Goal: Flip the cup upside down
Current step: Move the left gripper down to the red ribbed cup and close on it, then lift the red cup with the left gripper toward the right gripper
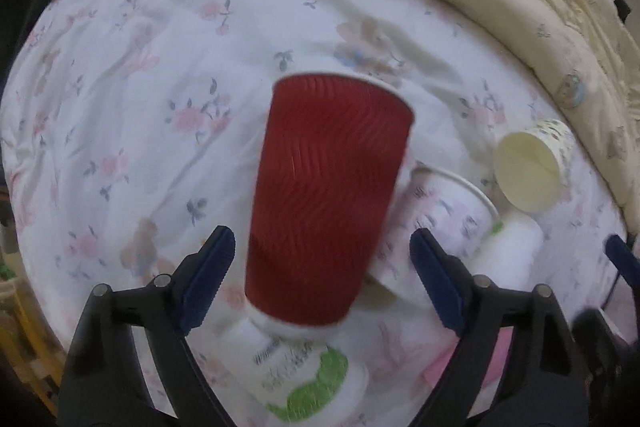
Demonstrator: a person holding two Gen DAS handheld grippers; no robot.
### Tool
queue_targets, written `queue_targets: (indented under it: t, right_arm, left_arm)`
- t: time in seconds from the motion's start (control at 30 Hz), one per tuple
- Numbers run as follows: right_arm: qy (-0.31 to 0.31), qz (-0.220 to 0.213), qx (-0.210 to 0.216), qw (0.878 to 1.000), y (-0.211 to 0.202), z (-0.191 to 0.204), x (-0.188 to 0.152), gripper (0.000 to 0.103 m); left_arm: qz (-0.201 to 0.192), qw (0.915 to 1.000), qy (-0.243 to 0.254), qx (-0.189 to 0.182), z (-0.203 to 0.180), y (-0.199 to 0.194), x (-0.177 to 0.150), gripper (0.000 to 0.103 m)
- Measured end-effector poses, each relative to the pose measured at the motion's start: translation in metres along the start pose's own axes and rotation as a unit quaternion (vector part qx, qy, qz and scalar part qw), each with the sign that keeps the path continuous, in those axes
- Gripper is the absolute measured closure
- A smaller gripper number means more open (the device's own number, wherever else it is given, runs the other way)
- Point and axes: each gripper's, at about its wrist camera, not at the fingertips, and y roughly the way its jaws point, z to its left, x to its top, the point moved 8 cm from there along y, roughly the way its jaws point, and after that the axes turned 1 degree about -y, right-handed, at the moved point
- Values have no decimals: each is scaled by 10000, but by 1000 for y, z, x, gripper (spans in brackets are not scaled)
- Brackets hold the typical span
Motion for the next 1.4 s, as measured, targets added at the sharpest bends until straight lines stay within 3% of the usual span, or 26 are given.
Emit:
queue_targets:
  t: [0.1,0.17,0.2,0.37,0.73,0.87,1.4]
  right_arm:
    - [-45,-27,-43,10000,-2,1,1,0]
    - [-20,-42,-31,10000,-3,1,3,0]
    - [-11,-48,-32,10000,-3,0,3,0]
    - [42,-96,-50,9999,-6,-1,5,0]
    - [62,-449,-55,9990,-37,-2,2,0]
    - [201,-288,245,9991,-45,3,-13,0]
    - [-249,-259,553,9978,-86,36,-83,0]
  left_arm:
    - [44,10000,-57,35,4,9,3,18]
    - [113,9998,-132,16,7,15,4,30]
    - [150,9998,-148,-31,7,17,3,30]
    - [-189,9998,-40,68,7,6,3,31]
    - [-1160,9912,-627,-79,16,-90,-11,31]
    - [-1202,9888,-847,-260,16,-109,-31,31]
    - [-1060,9790,-1646,-572,9,-125,-189,31]
